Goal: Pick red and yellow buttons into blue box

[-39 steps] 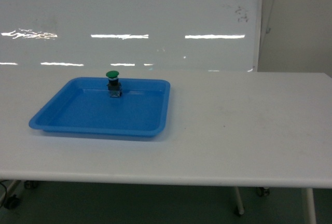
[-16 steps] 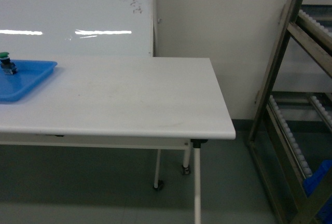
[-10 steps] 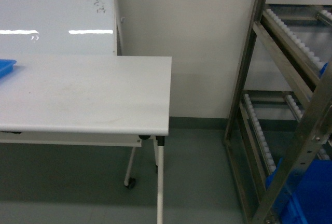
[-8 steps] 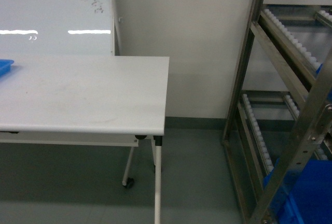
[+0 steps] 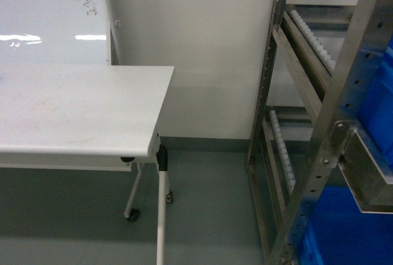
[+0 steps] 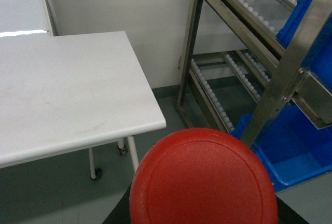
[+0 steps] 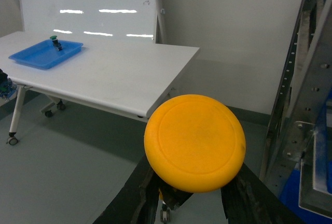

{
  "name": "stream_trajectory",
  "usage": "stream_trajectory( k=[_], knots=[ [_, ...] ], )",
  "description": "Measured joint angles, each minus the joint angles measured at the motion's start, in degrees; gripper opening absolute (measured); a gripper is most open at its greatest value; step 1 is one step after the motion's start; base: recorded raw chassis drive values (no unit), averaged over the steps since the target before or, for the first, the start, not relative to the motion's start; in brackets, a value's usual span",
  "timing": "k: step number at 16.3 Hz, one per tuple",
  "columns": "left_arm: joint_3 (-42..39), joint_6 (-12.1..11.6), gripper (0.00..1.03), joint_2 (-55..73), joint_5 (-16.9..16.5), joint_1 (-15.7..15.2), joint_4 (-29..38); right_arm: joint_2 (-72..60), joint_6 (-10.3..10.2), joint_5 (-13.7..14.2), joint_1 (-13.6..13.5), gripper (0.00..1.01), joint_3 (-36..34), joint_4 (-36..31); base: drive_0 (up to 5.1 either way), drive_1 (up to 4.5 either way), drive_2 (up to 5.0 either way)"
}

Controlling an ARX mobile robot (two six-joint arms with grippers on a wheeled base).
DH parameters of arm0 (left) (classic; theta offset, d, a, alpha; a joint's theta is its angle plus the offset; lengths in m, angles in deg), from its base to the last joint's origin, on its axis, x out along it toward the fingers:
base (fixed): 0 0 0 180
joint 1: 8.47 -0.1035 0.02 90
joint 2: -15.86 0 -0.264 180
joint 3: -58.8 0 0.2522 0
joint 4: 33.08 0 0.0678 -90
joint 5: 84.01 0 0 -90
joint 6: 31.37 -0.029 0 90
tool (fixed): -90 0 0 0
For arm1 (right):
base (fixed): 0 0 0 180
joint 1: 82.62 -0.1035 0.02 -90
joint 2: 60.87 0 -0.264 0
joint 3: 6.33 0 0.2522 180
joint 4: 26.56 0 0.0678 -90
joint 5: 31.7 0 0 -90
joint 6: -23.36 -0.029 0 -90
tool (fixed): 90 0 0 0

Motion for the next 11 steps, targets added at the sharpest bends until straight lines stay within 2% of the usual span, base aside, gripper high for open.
stream_trajectory(
  k=[11],
  knots=[
    [0.0,0.0,0.23,0.0,-0.1,0.1,0.2,0.0,0.0,0.0,0.0,0.26,0.0,-0.1,4.9,-3.44,-1.4]
  ],
)
